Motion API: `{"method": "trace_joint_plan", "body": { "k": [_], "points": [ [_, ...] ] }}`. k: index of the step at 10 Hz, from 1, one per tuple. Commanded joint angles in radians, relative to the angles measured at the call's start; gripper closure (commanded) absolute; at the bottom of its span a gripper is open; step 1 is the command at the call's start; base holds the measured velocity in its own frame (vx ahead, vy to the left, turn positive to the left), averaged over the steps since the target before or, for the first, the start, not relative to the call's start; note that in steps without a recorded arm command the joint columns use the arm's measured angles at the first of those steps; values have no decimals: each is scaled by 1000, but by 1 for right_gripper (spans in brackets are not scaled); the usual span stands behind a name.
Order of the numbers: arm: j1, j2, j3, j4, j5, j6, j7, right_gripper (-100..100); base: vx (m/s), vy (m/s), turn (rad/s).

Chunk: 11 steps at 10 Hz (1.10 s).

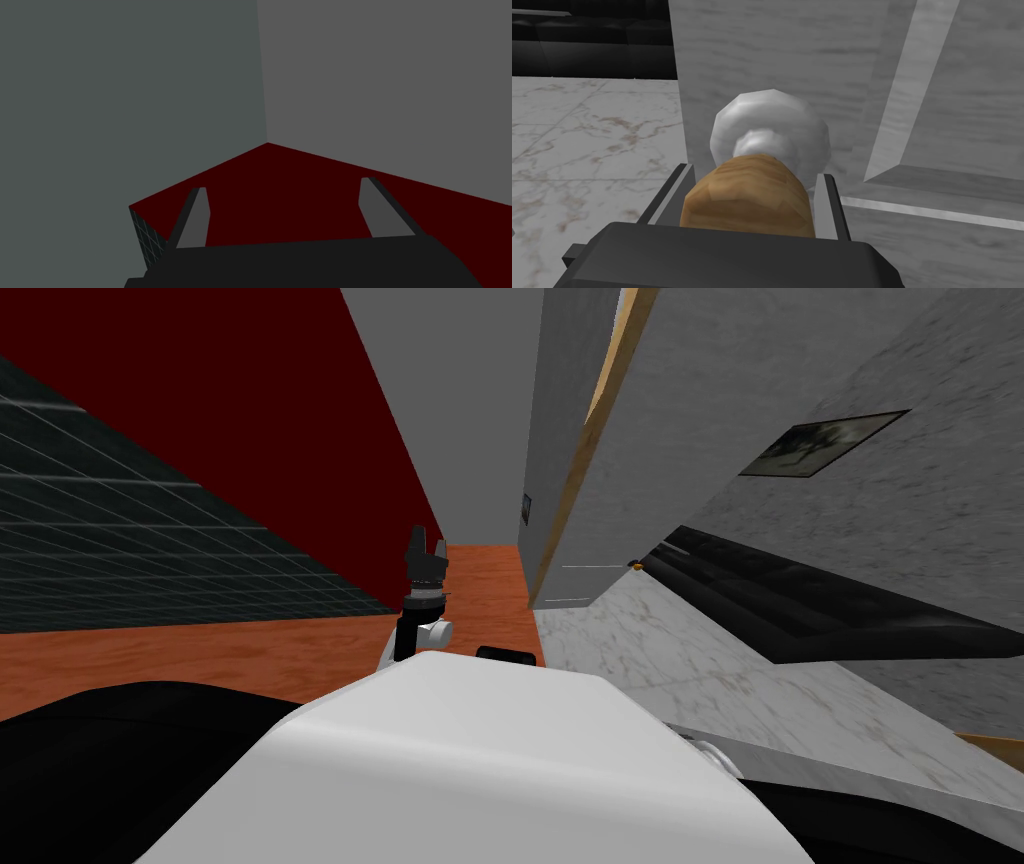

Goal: Push the door open

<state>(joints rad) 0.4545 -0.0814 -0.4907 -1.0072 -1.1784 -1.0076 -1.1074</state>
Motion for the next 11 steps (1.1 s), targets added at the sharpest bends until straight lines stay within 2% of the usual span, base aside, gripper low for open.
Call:
{"method": "trace_joint_plan", "body": {
  "k": [1, 6, 11],
  "points": [
    [12, -4, -27, -9, -20, -12, 9, 100, 105, -203, -65],
    [22, 8, -72, 9, -68, -27, 12, 100, 117, -190, -56],
    [30, 33, -109, 23, -109, -39, 15, 100, 109, -170, -56]
  ]
}}
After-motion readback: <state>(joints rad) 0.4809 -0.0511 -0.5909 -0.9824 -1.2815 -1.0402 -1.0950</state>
